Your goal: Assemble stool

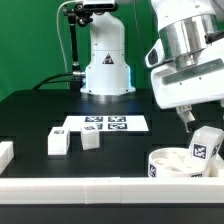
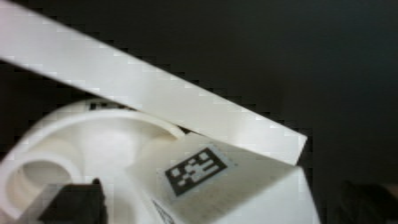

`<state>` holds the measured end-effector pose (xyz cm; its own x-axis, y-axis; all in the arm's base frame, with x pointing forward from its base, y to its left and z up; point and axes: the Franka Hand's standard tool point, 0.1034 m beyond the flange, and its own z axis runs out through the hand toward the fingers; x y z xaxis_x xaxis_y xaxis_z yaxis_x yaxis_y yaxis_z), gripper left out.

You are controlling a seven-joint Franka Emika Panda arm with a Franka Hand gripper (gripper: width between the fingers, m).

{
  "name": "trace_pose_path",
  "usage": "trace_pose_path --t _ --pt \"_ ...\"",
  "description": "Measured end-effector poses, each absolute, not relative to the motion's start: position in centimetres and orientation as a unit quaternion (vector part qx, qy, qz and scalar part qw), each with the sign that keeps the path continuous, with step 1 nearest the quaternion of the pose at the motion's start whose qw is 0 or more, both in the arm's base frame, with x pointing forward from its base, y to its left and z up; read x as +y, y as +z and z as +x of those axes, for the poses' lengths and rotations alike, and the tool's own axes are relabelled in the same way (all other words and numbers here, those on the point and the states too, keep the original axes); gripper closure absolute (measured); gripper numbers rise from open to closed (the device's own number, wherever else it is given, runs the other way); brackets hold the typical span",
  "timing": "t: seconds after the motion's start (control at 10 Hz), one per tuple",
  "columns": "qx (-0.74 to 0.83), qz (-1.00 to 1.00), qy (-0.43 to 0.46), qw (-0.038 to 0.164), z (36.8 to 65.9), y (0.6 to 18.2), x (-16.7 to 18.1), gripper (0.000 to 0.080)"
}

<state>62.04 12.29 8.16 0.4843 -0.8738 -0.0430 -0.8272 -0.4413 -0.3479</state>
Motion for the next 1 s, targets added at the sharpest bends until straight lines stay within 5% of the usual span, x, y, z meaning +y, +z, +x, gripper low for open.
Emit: trace_pose_path --t 1.0 --pt "0.224 -0.96 -0.119 0.12 61.8 9.3 9.9 0.015"
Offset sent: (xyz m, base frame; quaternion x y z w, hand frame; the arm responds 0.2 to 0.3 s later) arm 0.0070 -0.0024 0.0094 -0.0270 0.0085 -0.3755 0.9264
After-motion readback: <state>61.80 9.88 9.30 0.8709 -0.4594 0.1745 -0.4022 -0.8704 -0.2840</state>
